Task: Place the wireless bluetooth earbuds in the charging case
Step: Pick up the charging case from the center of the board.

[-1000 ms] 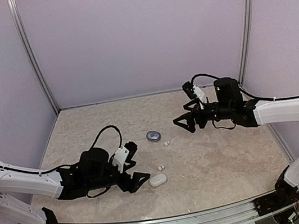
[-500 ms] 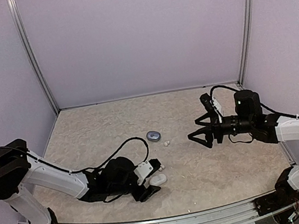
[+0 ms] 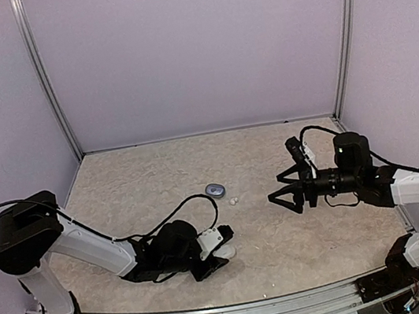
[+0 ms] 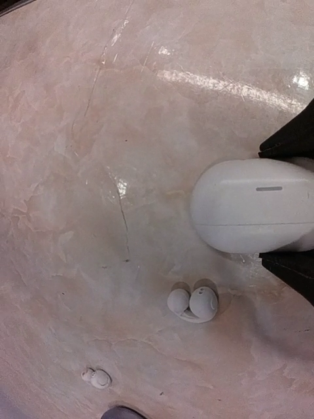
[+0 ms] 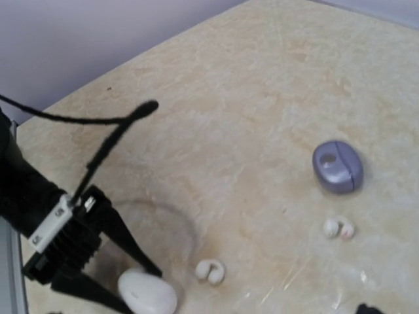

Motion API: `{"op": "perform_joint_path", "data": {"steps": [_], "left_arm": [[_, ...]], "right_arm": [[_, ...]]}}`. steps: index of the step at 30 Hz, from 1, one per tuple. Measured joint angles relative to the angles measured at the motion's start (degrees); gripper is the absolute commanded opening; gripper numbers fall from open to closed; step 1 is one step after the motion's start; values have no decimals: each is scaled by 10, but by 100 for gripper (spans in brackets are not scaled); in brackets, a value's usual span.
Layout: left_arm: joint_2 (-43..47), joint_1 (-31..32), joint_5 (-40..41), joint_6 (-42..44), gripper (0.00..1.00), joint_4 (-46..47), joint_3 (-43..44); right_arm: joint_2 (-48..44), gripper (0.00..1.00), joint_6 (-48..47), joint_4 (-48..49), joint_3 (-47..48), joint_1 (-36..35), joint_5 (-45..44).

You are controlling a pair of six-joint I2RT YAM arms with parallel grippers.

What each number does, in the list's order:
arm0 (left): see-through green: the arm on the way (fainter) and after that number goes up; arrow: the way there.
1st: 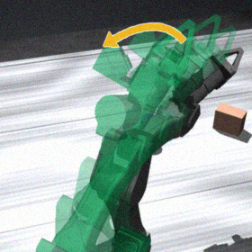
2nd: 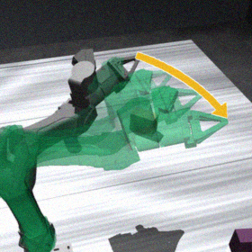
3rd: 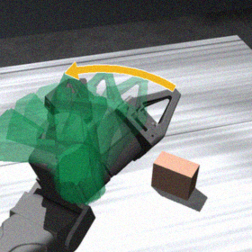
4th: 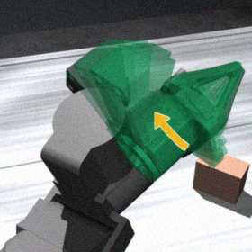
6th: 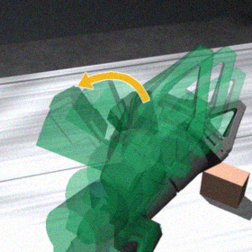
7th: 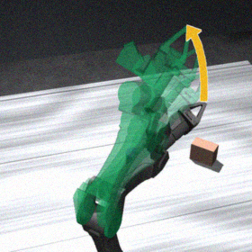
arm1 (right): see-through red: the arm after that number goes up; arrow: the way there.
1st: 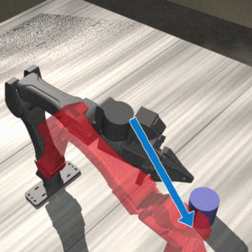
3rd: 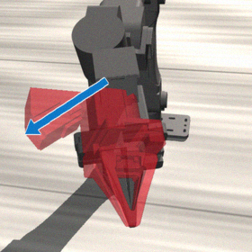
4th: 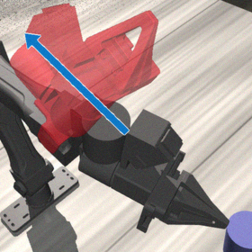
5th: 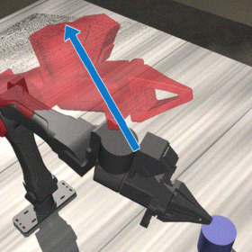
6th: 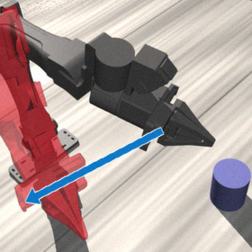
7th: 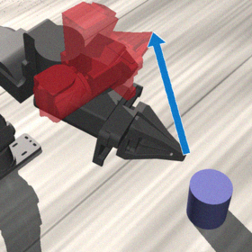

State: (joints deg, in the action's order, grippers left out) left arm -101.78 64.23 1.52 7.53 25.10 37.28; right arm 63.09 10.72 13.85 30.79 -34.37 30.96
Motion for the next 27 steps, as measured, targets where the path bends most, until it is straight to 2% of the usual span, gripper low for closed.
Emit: {"op": "perform_joint_path", "data": {"steps": [5,9,15,21,27], "left_arm": [[1,4,2,15,34,15,-4],[19,36,31,44,34,20,-16],[71,124,137,123,33,37,-11],[79,170,232,205,33,47,17],[87,193,285,263,34,52,42]], "right_arm": [[2,91,12,7,-19,0,10],[2,87,28,31,-38,0,16],[1,68,59,71,-72,0,64],[7,64,99,116,-94,-23,104],[7,62,135,147,-101,-79,118]]}}
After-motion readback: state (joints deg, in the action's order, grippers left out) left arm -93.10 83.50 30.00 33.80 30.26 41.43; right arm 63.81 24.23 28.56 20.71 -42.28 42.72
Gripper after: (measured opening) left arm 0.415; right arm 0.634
